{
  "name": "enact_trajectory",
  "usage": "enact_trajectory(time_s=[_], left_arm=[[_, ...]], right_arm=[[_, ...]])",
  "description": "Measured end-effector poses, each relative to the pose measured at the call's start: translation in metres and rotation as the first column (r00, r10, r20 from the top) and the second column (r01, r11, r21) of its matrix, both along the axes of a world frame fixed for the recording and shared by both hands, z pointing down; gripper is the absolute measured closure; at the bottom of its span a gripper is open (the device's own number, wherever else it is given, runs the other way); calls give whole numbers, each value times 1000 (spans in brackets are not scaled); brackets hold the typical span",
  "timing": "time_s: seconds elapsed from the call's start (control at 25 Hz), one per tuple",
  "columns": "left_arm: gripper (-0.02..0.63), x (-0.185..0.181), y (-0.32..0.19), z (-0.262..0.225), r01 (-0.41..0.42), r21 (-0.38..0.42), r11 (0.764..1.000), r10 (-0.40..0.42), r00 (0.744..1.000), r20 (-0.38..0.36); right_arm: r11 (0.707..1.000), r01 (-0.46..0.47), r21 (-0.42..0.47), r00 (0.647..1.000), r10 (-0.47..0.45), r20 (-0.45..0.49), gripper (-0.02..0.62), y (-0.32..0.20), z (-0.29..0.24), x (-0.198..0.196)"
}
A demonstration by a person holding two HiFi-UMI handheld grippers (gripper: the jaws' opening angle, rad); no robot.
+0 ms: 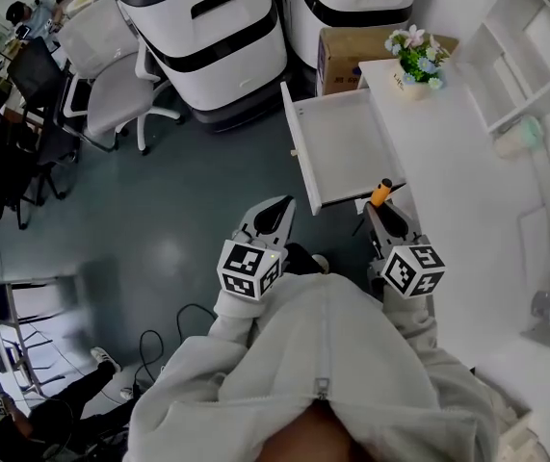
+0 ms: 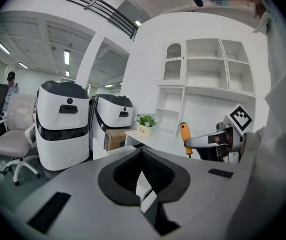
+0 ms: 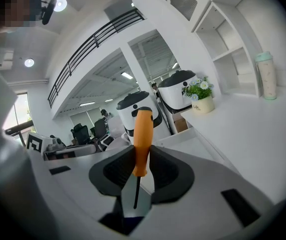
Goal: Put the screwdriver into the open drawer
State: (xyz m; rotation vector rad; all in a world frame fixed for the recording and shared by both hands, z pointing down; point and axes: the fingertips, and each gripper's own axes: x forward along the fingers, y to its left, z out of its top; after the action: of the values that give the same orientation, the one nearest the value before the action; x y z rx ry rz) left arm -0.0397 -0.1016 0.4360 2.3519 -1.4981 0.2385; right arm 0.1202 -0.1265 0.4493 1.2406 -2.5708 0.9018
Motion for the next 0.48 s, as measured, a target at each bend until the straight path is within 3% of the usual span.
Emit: enact_trajectory(time_s=[0.48], left_arm=[[589,11,0,18,-29,-41,999,29,1000,0]], right_arm=[[999,-8,-34,1000,8,0,491,0,14,5]])
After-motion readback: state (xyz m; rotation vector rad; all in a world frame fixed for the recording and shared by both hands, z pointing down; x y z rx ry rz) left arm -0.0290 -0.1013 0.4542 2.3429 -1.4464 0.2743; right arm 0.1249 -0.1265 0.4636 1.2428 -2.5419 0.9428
